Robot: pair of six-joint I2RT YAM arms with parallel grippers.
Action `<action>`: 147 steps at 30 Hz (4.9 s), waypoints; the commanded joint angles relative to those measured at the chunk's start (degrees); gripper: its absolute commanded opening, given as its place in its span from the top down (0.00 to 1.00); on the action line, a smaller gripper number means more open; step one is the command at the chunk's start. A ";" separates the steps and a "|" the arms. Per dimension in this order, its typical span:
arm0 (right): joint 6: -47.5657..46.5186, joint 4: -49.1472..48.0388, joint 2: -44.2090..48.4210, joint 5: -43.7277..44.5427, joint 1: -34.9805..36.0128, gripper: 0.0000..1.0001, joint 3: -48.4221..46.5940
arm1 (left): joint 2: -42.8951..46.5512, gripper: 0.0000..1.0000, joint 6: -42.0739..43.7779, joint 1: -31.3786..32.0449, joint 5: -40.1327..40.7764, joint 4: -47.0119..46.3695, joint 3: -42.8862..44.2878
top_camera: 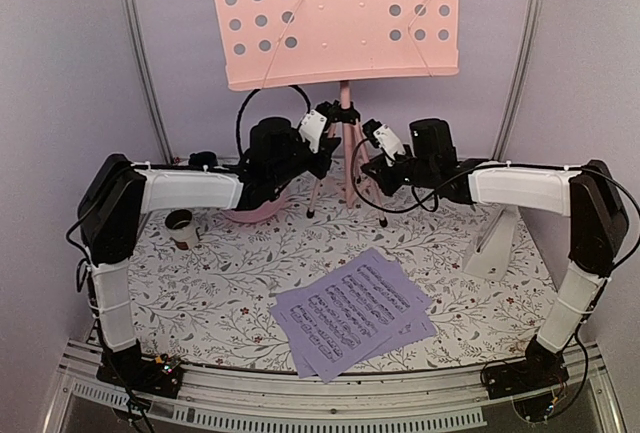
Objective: Set up the instrument practice props
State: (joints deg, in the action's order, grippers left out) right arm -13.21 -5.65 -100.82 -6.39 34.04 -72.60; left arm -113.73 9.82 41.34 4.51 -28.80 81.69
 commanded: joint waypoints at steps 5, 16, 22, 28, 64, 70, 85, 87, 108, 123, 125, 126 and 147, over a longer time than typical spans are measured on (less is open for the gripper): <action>4.69 -3.13 -0.95 7.27 -12.34 1.00 -3.86 | -3.70 1.00 4.48 -7.48 3.67 9.29 8.97; 4.94 0.13 -5.29 0.54 -12.36 1.00 -8.01 | -7.34 1.00 0.93 -7.42 1.00 13.56 12.38; 4.70 -0.95 -4.49 -3.04 -12.25 1.00 -6.27 | -5.17 1.00 0.06 -6.46 -0.66 9.52 7.39; 4.91 -2.33 -2.91 -5.97 -12.07 0.74 -3.75 | -5.48 1.00 -0.15 -5.68 -0.68 10.54 8.00; 3.49 -14.04 -11.18 -25.19 -8.61 0.10 3.86 | -8.08 1.00 -0.30 -4.52 -1.87 15.53 14.44; 3.14 -13.07 -15.66 -25.32 -8.00 0.21 -0.18 | -8.11 1.00 -0.34 -4.27 -1.91 15.53 14.26; 3.06 -11.96 -19.37 -25.76 -7.67 0.64 -4.18 | -8.04 1.00 -0.76 -3.59 -2.74 15.39 13.96; 3.06 -11.57 -19.58 -25.69 -7.67 0.72 -4.14 | -7.88 1.00 -0.74 -3.56 -2.83 15.35 13.77; 0.39 -7.44 -18.21 -26.68 -8.09 1.00 -3.53 | 2.49 0.42 -2.51 -8.50 -14.11 6.57 -8.80; -1.55 -3.31 -18.37 -27.30 -9.08 1.00 -5.79 | -10.97 0.48 2.31 -9.62 -21.46 14.45 4.83; -1.55 -2.98 -18.16 -27.06 -9.08 1.00 -5.89 | -11.17 0.55 2.19 -9.61 -22.09 14.88 4.98; -1.55 -2.75 -18.00 -26.83 -9.07 1.00 -5.76 | -10.91 0.59 2.00 -9.61 -22.23 14.91 4.73; 1.03 6.61 -9.46 -19.12 -9.17 1.00 0.57 | -0.57 1.00 -1.61 -9.60 -22.93 16.22 -6.47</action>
State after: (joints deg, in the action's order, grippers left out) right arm -16.36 -4.97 -113.60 -31.75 26.74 -74.39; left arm -118.89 10.63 32.16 -17.65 -15.00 77.49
